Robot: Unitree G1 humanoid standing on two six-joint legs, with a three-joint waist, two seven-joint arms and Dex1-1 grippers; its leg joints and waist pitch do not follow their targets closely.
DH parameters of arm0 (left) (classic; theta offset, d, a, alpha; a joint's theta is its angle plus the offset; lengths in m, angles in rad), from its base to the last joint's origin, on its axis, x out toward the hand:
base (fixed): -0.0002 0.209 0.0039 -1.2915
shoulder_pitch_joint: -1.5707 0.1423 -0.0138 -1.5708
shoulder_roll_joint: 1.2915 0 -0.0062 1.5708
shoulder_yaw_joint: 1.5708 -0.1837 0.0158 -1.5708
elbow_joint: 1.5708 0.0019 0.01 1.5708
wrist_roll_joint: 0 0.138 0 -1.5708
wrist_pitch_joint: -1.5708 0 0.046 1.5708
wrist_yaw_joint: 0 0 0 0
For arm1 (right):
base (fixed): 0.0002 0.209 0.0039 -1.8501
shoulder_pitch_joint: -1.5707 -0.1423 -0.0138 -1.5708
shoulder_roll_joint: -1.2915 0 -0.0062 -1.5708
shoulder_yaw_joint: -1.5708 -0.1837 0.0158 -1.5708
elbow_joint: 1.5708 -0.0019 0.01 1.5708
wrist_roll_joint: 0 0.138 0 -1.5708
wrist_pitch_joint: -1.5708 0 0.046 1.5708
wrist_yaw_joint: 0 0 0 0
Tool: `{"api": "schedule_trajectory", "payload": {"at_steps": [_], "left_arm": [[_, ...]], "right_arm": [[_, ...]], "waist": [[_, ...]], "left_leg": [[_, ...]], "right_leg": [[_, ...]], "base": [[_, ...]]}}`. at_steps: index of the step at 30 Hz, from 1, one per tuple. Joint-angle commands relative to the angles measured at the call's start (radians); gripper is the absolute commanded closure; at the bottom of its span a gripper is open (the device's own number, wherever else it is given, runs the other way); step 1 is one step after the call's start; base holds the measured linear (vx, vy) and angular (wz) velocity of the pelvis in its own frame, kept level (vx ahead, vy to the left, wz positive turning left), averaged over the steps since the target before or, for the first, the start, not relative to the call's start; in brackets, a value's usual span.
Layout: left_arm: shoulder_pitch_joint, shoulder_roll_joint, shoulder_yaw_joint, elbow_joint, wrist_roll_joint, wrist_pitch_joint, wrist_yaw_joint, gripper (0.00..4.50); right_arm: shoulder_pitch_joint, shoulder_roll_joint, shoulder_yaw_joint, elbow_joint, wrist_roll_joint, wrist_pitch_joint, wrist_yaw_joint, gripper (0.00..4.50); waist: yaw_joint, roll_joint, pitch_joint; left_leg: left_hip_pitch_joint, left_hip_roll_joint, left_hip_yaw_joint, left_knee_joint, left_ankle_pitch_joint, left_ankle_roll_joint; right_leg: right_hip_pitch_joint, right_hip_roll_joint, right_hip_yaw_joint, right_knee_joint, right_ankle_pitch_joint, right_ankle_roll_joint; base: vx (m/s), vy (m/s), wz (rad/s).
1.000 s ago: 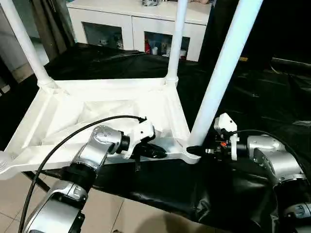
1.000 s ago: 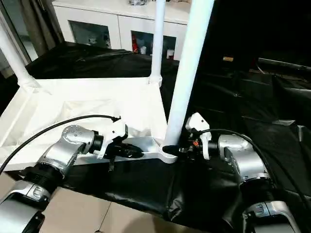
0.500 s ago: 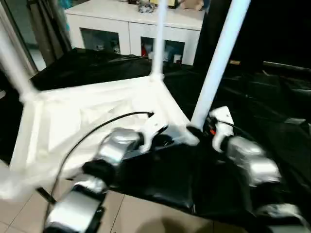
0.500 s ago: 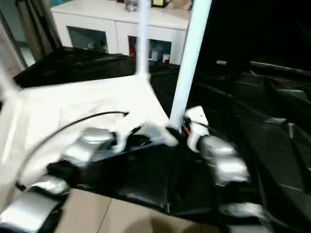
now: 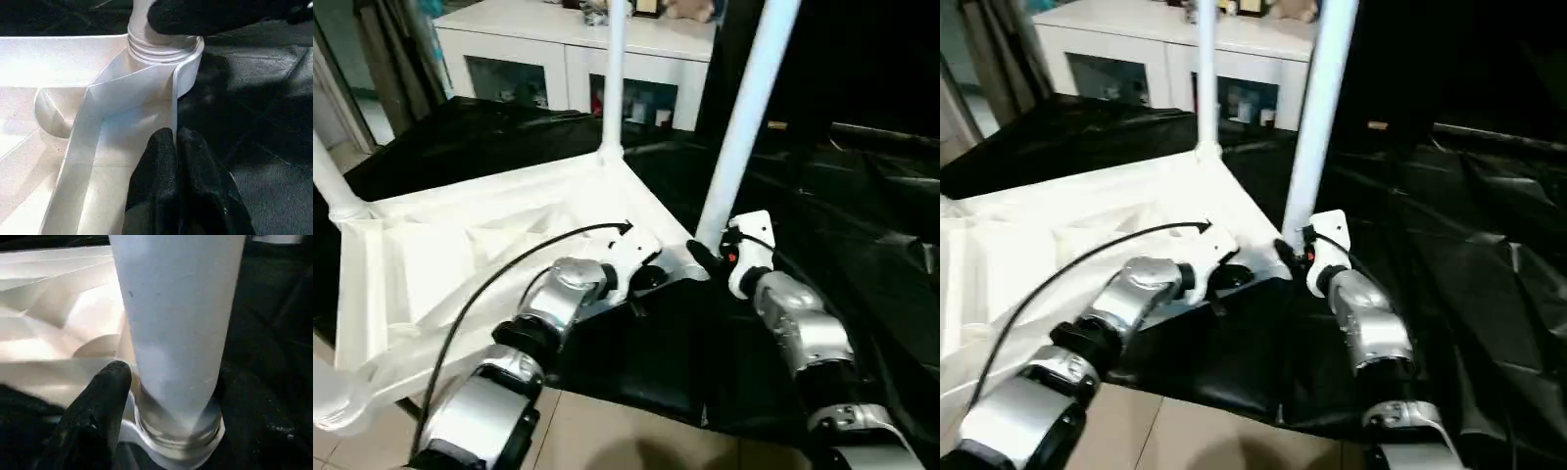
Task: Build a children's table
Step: Rotate leg to tighten
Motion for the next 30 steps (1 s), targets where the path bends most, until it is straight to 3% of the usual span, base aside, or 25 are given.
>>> {"api": "schedule_trajectory", "payload": {"at_steps": [1,4,5,6,13,15,17,20,23,27,30], "left_arm": [[-0.006,0.010,-0.015,-0.006,0.002,-0.010,-0.033,4.50],[0.017,0.054,-0.025,-0.035,-0.011,-0.028,-0.133,4.50],[0.022,0.063,-0.026,-0.042,-0.016,-0.034,-0.157,4.50],[0.032,0.085,-0.027,-0.059,-0.028,-0.031,-0.207,4.50],[0.088,0.164,-0.032,-0.173,-0.096,-0.041,-0.427,4.50],[0.095,0.173,-0.035,-0.186,-0.101,-0.037,-0.448,4.50],[0.110,0.184,-0.038,-0.215,-0.116,-0.025,-0.483,4.50],[0.124,0.188,-0.041,-0.242,-0.128,-0.010,-0.508,4.50],[0.143,0.190,-0.044,-0.288,-0.142,0.013,-0.534,4.50],[0.149,0.190,-0.046,-0.301,-0.143,0.021,-0.537,4.50],[0.152,0.190,-0.048,-0.308,-0.140,0.026,-0.530,4.50]], "right_arm": [[0.019,-0.005,0.105,-0.040,0.031,-0.001,0.188,1.24],[0.023,-0.086,0.105,-0.060,0.049,-0.021,0.310,1.24],[0.024,-0.101,0.102,-0.065,0.053,-0.023,0.334,1.24],[0.028,-0.137,0.102,-0.083,0.063,-0.023,0.399,1.24],[0.054,-0.242,0.138,-0.140,0.091,-0.004,0.596,1.24],[0.054,-0.248,0.143,-0.141,0.095,-0.002,0.611,1.24],[0.056,-0.255,0.153,-0.143,0.096,-0.001,0.628,1.24],[0.056,-0.253,0.155,-0.138,0.092,-0.004,0.639,1.24],[0.053,-0.247,0.160,-0.131,0.090,-0.012,0.643,1.24],[0.049,-0.241,0.162,-0.126,0.091,-0.012,0.647,1.57],[0.046,-0.247,0.168,-0.119,0.095,-0.016,0.654,1.86]], "waist": [[0.007,-0.009,-0.052],[0.011,-0.013,-0.056],[0.010,-0.015,-0.056],[0.015,-0.013,-0.060],[0.031,-0.014,-0.075],[0.034,-0.012,-0.077],[0.037,-0.012,-0.075],[0.040,-0.009,-0.067],[0.039,-0.008,-0.065],[0.040,-0.009,-0.065],[0.040,-0.012,-0.066]], "left_leg": [[0.014,0.028,-0.011,-0.074,-0.357,0.044],[0.004,0.030,-0.011,-0.071,-0.293,0.054],[0.000,0.028,-0.007,-0.068,-0.286,0.062],[0.004,0.030,-0.003,-0.062,-0.260,0.075],[-0.015,0.031,0.000,-0.044,-0.097,0.115],[-0.015,0.029,0.002,-0.037,-0.060,0.135],[-0.016,0.029,0.004,-0.035,-0.064,0.145],[-0.008,0.034,0.005,-0.042,-0.138,0.112],[-0.004,0.037,0.003,-0.047,-0.176,0.083],[-0.002,0.036,0.005,-0.047,-0.186,0.071],[-0.007,0.034,0.004,-0.045,-0.167,0.073]], "right_leg": [[0.025,-0.066,0.041,-0.076,-0.418,-0.138],[0.033,-0.066,0.044,-0.061,-0.356,-0.166],[0.031,-0.064,0.047,-0.058,-0.342,-0.172],[0.029,-0.063,0.048,-0.049,-0.297,-0.199],[0.043,-0.056,0.047,-0.004,-0.049,-0.262],[0.036,-0.051,0.049,0.008,0.043,-0.284],[0.035,-0.052,0.047,0.009,0.044,-0.291],[0.029,-0.053,0.048,-0.005,-0.088,-0.276],[0.026,-0.053,0.049,-0.009,-0.148,-0.262],[0.024,-0.052,0.051,-0.011,-0.155,-0.255],[0.029,-0.053,0.051,-0.008,-0.151,-0.245]], "base": [[0.000,0.000,0.00],[0.000,0.000,0.00],[0.000,0.000,0.00],[0.000,0.000,0.00],[0.055,-0.034,-0.01],[0.000,0.000,0.00],[0.000,0.000,0.00],[0.000,0.000,0.00],[0.000,0.000,0.00],[0.000,0.000,0.00],[0.000,0.000,0.00]]}}
